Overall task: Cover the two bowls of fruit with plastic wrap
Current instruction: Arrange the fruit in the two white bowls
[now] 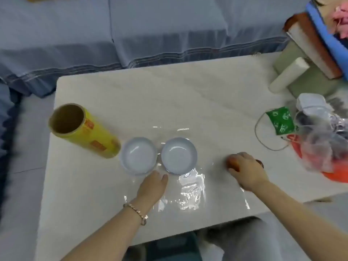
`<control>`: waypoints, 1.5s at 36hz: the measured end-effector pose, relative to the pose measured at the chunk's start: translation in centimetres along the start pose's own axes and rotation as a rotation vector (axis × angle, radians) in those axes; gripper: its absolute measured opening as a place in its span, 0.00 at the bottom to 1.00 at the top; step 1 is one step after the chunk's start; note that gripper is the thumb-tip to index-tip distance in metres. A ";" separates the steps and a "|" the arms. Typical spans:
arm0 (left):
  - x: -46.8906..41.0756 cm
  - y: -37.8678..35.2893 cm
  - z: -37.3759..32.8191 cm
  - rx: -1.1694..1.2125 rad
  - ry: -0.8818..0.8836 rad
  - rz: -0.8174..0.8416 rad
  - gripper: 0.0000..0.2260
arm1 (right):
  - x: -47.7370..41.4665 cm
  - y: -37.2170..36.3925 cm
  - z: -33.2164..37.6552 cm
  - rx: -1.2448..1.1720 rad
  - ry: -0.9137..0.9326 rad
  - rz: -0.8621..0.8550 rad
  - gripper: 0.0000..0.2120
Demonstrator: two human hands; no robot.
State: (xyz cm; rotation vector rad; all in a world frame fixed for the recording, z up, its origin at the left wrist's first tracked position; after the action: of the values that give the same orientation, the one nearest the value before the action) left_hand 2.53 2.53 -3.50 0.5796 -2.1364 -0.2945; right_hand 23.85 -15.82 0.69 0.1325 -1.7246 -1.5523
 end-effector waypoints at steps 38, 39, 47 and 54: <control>-7.4 -6.7 4.3 0.832 -0.202 0.020 0.07 | -7.1 -9.0 12.3 -0.219 0.423 -0.416 0.31; -7.3 -6.7 4.3 0.837 -0.200 0.025 0.05 | -7.3 -9.2 12.4 -0.207 0.421 -0.405 0.32; -7.5 -6.8 4.2 0.905 -0.241 -0.005 0.05 | -8.4 -10.6 12.7 -0.102 0.386 -0.319 0.34; -9.1 -6.4 3.8 0.917 -0.241 -0.149 0.05 | -5.8 -9.2 5.6 -0.189 0.366 -0.659 0.15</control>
State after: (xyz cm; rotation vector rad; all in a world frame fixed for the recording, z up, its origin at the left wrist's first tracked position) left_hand 6.03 1.58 -14.74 1.2679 -2.4011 0.6093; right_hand 20.53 -10.43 -9.76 0.9029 -1.2918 -1.9891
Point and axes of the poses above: each hand's wrist, its own x-axis away from the middle knuckle, its own y-axis out of the back of the hand, z = x × y, the point moved 5 cm from there along -x, towards the middle knuckle, and after that the axes turned 11 degrees about x, right-handed, at the moved point
